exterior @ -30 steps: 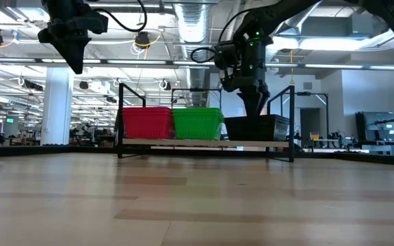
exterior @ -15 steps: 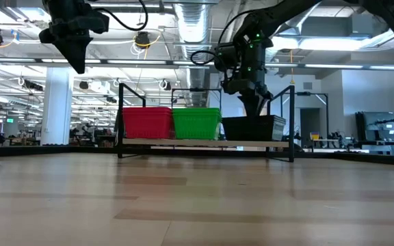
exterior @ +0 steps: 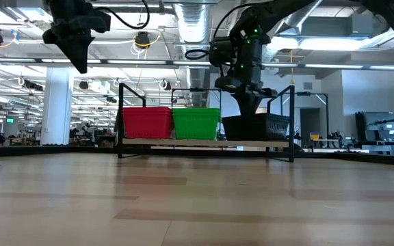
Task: Stack baskets on shelf by color
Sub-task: Adjust the stacked bins on the shelf
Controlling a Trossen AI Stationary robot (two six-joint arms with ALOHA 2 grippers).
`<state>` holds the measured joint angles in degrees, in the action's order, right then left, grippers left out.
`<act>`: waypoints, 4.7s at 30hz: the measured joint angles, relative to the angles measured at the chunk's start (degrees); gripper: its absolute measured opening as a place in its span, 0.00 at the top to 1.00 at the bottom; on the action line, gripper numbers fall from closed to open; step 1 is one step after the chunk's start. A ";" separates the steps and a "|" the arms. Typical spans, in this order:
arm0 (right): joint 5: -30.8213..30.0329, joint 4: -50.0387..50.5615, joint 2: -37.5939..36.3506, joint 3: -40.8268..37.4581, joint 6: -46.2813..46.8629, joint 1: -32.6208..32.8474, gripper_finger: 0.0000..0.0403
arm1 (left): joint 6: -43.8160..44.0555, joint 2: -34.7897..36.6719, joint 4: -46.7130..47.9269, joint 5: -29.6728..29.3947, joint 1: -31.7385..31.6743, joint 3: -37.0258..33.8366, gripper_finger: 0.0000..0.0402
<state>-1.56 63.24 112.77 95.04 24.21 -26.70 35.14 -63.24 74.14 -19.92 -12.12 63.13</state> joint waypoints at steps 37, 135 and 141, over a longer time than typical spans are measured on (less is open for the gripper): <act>-3.48 -13.06 0.00 0.02 30.07 3.79 0.85 | -10.55 0.00 -1.65 3.21 0.00 0.00 1.00; -8.18 -3.34 2.80 8.35 8.81 14.09 1.00 | -7.88 0.02 -5.76 2.80 -0.01 0.00 1.00; -7.54 -2.06 6.76 8.43 8.44 15.15 1.00 | -7.44 0.01 -5.76 2.82 -0.02 0.00 1.00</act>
<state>-9.10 61.17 119.54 103.47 32.65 -11.55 27.70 -63.23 68.38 -17.10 -12.14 63.13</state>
